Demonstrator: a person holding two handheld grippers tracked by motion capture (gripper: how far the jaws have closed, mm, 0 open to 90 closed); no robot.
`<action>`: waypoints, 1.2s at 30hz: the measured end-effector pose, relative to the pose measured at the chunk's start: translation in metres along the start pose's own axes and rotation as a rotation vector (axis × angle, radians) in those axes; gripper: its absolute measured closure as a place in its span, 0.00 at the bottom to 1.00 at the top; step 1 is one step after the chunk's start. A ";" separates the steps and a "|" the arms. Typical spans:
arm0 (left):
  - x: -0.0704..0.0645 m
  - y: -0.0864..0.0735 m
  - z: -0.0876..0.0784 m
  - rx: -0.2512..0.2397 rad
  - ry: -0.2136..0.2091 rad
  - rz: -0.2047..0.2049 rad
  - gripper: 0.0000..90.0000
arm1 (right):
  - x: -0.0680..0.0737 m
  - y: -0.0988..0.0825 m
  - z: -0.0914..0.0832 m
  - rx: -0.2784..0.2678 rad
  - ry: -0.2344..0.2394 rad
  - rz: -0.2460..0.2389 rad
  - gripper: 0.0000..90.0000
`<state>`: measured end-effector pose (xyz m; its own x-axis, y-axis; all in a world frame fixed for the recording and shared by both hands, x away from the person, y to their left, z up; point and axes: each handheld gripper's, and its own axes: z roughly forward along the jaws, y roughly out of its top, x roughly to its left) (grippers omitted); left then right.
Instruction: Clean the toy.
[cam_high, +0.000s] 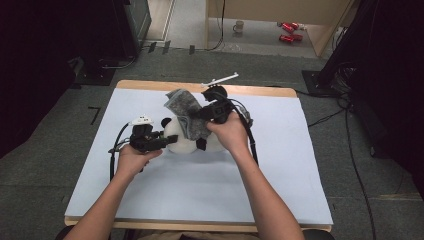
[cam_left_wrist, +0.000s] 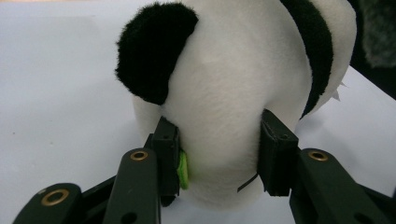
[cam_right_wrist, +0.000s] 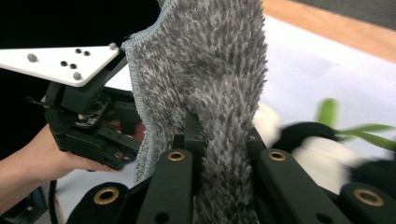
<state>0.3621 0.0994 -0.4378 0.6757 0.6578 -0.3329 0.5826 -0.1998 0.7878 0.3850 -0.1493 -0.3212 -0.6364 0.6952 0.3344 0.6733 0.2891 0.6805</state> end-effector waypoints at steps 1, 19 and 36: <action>0.000 0.000 0.000 0.000 0.001 0.001 0.64 | 0.004 0.001 0.005 0.008 0.008 0.000 0.90; 0.001 0.000 0.000 0.005 0.004 -0.003 0.64 | -0.001 -0.017 0.036 0.087 -0.079 -0.034 0.89; 0.001 0.000 0.001 0.000 0.000 0.003 0.63 | -0.060 -0.042 -0.026 0.026 -0.126 0.088 0.89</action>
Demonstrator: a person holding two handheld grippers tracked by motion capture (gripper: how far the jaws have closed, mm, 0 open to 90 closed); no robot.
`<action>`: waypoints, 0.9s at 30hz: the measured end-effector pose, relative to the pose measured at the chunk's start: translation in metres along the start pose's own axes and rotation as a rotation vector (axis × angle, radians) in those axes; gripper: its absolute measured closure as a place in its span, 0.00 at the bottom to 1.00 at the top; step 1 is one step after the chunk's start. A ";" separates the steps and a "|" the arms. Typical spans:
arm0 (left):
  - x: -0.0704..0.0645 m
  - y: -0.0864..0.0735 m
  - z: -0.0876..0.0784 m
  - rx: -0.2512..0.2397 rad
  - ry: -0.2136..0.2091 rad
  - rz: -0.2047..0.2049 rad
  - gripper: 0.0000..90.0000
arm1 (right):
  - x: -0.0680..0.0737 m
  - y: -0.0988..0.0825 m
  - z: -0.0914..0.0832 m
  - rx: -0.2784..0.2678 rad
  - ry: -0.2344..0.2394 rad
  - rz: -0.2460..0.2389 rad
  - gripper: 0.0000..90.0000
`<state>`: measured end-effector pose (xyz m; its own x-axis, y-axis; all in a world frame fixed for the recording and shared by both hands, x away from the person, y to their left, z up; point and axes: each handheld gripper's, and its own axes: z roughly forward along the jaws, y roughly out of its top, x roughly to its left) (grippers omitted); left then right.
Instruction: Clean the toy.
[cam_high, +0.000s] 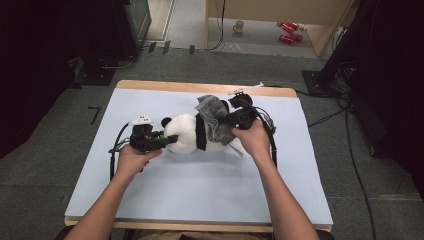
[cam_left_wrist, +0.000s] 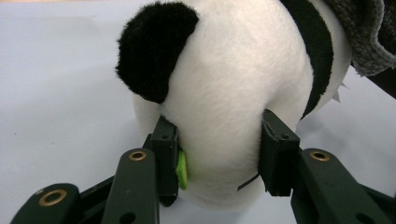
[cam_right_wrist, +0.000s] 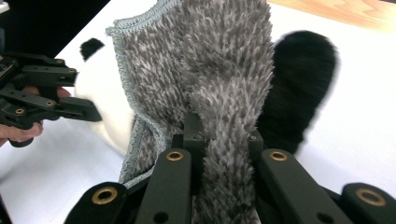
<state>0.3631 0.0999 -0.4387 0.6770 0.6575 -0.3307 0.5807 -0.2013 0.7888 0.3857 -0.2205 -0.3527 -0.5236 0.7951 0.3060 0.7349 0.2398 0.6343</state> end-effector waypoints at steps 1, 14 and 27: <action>0.000 0.000 0.000 -0.001 0.000 0.000 0.63 | -0.003 -0.002 -0.002 -0.004 -0.001 0.008 0.89; 0.000 0.001 0.000 0.008 -0.002 0.001 0.65 | -0.031 -0.017 -0.018 -0.025 -0.048 0.071 0.89; -0.006 0.012 -0.007 0.042 -0.133 -0.069 0.76 | -0.029 -0.021 -0.044 -0.063 -0.036 0.070 0.89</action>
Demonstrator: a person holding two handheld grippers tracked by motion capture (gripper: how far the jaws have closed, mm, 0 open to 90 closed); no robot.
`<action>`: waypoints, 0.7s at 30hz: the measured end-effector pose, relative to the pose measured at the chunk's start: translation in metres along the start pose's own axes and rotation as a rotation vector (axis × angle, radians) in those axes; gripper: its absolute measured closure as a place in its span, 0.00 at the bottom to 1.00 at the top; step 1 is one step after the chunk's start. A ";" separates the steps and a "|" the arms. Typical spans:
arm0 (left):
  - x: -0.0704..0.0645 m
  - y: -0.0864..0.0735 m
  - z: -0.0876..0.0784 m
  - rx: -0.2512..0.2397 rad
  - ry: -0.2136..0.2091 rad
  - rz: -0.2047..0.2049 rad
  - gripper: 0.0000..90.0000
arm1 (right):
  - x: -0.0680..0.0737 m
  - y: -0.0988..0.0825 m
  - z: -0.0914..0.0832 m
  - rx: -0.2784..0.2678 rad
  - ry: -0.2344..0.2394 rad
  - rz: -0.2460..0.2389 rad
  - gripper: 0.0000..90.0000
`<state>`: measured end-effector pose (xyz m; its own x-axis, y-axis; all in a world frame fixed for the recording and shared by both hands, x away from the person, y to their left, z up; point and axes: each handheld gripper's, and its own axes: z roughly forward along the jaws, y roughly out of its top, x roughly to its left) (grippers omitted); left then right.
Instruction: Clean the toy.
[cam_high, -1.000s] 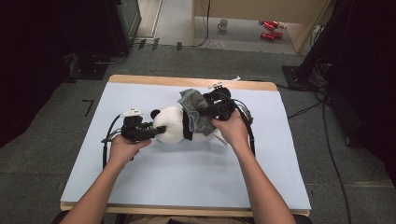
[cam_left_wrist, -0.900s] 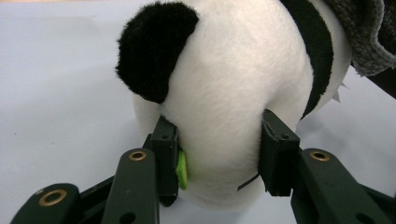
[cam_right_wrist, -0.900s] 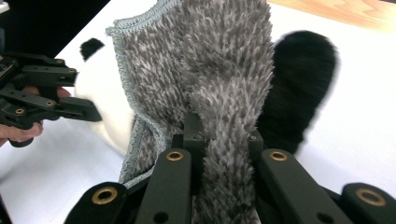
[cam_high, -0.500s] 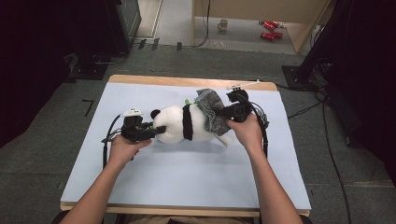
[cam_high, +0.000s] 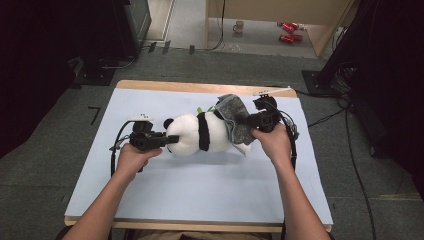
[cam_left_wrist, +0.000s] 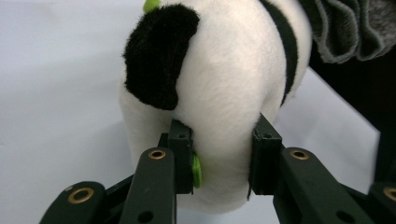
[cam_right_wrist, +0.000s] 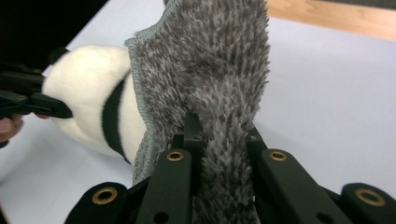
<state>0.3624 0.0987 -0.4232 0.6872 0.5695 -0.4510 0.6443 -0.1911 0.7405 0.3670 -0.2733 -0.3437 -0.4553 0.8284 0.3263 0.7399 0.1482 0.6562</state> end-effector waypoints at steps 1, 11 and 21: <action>-0.001 0.001 -0.002 -0.002 -0.020 -0.018 0.77 | 0.002 0.001 -0.002 -0.003 0.003 -0.004 0.89; -0.010 0.000 0.002 0.031 -0.028 -0.081 0.75 | 0.044 0.010 -0.011 -0.038 0.106 -0.084 0.89; -0.007 -0.003 0.004 0.024 0.051 0.002 0.66 | 0.075 -0.005 0.037 0.081 0.125 -0.154 0.89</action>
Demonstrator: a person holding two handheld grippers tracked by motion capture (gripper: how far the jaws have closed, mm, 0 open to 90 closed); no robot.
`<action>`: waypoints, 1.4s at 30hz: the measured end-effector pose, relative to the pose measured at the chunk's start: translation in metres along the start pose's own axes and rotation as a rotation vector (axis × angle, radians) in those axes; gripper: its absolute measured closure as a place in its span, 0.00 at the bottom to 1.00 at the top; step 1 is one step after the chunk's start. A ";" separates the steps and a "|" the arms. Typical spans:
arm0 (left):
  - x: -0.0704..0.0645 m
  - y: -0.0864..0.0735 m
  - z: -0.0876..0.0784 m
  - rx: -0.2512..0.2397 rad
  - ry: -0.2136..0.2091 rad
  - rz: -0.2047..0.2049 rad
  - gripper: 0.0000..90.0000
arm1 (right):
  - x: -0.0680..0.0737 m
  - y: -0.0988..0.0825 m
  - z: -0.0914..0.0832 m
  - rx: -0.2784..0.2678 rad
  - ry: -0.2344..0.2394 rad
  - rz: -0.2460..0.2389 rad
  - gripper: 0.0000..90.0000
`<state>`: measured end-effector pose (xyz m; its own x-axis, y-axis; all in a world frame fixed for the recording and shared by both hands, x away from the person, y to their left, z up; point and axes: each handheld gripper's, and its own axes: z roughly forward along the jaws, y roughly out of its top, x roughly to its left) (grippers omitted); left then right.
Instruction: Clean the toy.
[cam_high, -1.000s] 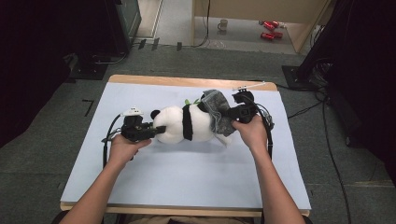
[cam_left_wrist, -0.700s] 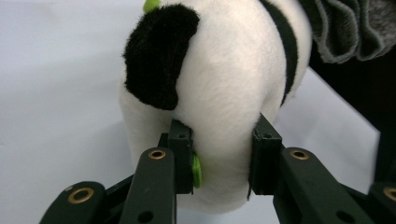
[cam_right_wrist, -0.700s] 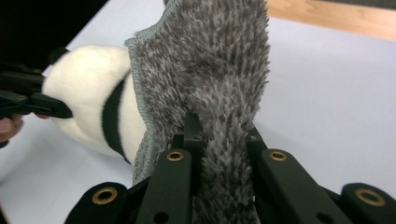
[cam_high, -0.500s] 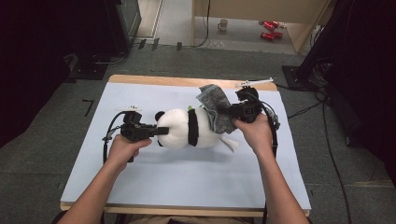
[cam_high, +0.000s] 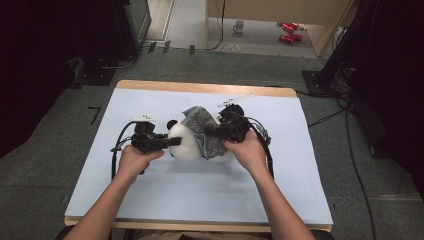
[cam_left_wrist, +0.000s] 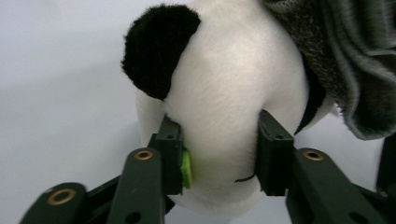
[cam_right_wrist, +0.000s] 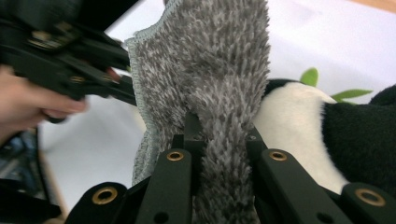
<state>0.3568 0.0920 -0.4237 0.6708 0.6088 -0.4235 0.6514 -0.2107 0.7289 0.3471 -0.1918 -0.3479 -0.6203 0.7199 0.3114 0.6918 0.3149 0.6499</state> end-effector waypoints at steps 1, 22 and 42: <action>0.001 -0.001 0.000 -0.001 0.004 0.009 0.62 | -0.001 -0.001 0.003 0.009 -0.014 -0.002 0.89; 0.013 -0.015 -0.005 -0.064 0.008 0.166 0.32 | -0.021 0.020 0.021 -0.014 -0.042 0.018 0.89; 0.002 -0.012 0.010 -0.092 0.124 0.137 0.68 | 0.016 0.040 0.035 -0.053 0.050 0.008 0.89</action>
<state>0.3540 0.0876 -0.4385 0.6986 0.6699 -0.2516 0.5180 -0.2309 0.8236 0.3773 -0.1463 -0.3410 -0.6336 0.6899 0.3501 0.6768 0.2751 0.6828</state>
